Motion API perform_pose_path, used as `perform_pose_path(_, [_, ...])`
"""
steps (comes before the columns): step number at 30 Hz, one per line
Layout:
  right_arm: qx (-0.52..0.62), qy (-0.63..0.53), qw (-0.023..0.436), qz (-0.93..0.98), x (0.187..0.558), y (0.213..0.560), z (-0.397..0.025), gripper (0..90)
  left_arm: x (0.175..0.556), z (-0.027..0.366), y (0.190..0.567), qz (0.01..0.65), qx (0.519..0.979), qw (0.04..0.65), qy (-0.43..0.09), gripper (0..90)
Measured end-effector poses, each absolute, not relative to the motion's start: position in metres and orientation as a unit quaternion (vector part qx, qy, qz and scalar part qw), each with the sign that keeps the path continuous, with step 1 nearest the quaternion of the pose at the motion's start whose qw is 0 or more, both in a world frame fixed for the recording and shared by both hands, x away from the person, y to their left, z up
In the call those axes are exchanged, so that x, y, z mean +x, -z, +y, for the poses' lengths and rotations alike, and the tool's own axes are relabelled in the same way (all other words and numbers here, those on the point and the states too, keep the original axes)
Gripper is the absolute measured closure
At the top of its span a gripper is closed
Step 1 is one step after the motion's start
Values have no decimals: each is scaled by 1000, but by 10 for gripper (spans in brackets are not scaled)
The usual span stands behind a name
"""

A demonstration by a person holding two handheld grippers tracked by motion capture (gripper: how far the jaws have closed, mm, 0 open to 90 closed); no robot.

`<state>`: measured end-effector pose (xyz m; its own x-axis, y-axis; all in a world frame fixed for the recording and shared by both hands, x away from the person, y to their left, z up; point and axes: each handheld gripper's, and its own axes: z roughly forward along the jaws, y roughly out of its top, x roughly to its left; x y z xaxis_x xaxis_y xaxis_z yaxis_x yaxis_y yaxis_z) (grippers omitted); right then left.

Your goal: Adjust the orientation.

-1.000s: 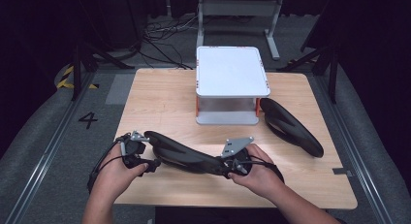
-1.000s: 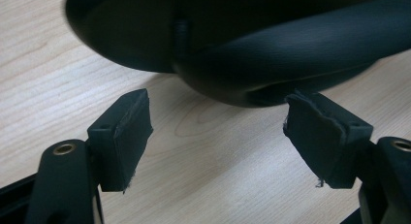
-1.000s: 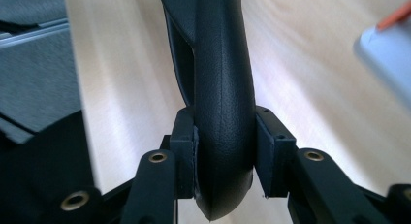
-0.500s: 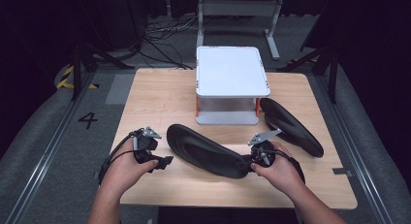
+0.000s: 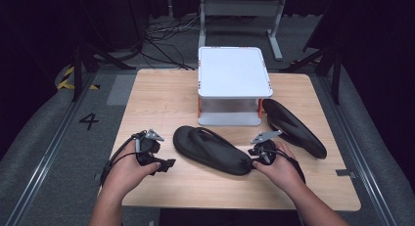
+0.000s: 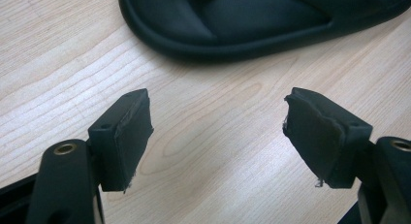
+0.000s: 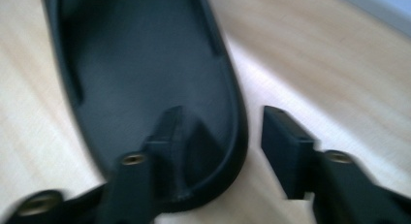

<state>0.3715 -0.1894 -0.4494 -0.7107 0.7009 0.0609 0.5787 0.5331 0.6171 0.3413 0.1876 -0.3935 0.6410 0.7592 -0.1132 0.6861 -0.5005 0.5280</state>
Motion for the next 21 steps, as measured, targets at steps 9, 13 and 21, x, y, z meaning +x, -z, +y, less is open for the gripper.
perform_pose_path(9, [363,-312,133,868,379,438,-206,733,343,185,398,421,864,270,-61,263])
perform_pose_path(13, [364,-292,144,873,384,448,-211,761,347,182,405,426,865,264,-34,359])
perform_pose_path(21, [346,-279,129,887,383,457,-201,784,350,178,414,430,870,238,-24,422])
